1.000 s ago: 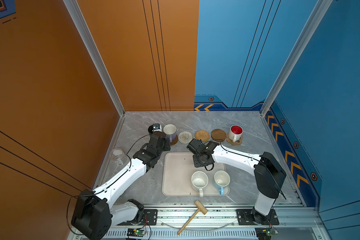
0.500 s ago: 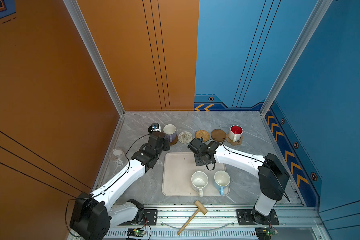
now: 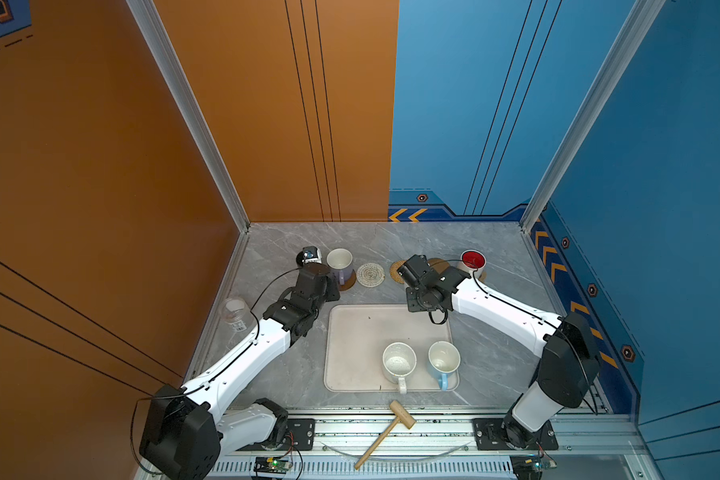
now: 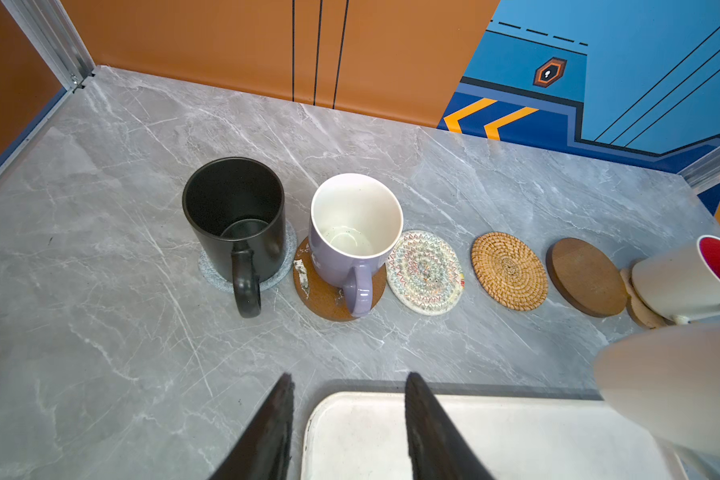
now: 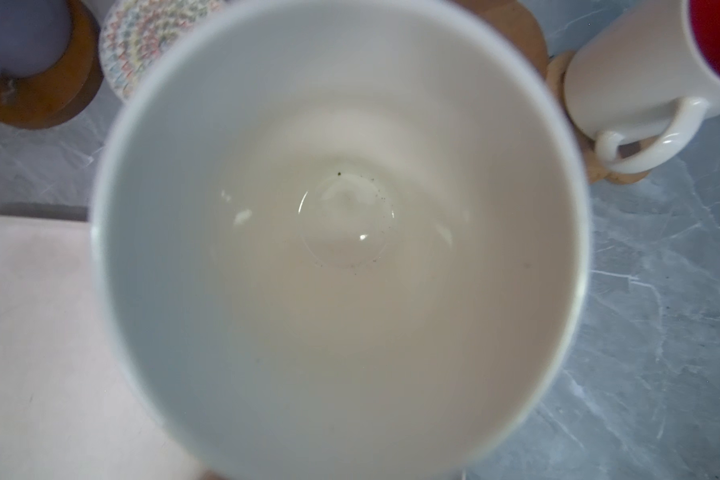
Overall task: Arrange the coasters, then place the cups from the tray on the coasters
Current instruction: 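Lift the tall white mug and carry it toward the round wooden coaster with right gripper, then lower the tall white mug onto the round wooden coaster and open right gripper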
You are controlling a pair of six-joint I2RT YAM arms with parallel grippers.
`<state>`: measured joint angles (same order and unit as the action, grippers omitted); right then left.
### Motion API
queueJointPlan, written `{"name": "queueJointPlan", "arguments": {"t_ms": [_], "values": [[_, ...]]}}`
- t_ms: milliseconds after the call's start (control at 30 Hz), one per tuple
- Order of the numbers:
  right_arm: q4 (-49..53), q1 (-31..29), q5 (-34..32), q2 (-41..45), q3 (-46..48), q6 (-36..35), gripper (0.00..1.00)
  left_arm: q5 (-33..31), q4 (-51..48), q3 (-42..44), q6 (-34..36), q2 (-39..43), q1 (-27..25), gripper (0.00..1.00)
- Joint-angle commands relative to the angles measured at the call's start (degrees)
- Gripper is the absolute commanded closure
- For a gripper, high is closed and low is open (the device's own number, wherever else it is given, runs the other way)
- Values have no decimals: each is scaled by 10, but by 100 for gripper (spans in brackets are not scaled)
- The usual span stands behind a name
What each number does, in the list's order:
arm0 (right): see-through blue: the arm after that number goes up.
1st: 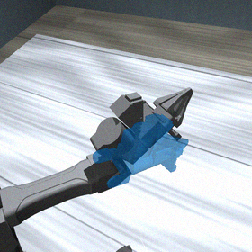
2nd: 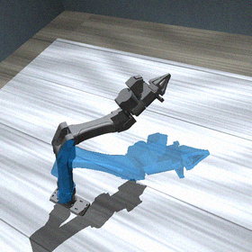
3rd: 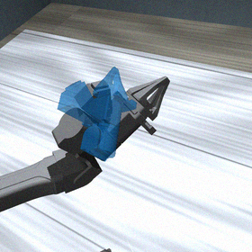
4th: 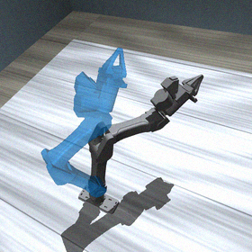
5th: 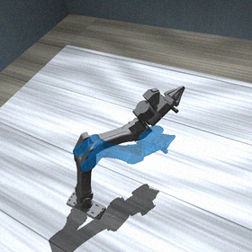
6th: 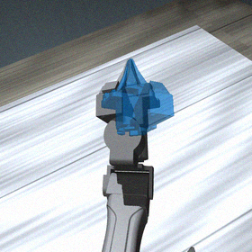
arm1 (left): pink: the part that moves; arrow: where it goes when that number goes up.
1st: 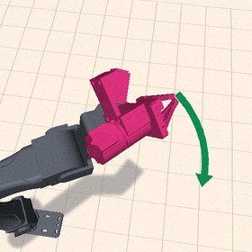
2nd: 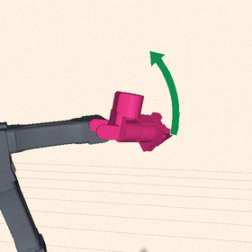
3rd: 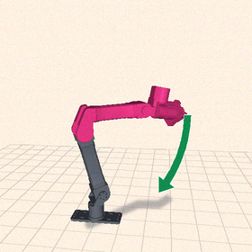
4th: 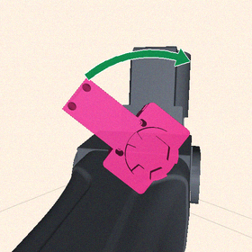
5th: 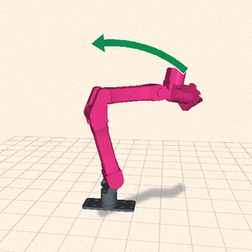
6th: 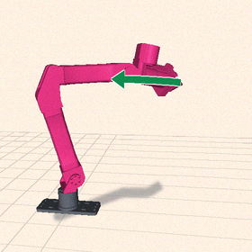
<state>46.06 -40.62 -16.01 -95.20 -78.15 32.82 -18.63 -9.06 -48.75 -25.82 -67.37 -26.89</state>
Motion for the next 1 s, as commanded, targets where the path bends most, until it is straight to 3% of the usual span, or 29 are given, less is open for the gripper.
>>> {"name": "queueJointPlan", "arguments": {"t_ms": [0, 433, 967], "values": [[-1, 40, -36, 14, -39, -39, 100, 0, -12, 0, -6, 6, 1, 55], [-65, 157, 24, -62, -85, -79, 100, 3, -43, -33, -10, -22, -15, 53], [-100, 194, 47, -176, -151, -87, 100, -30, -85, -33, -21, -2, -29, 52]]}}
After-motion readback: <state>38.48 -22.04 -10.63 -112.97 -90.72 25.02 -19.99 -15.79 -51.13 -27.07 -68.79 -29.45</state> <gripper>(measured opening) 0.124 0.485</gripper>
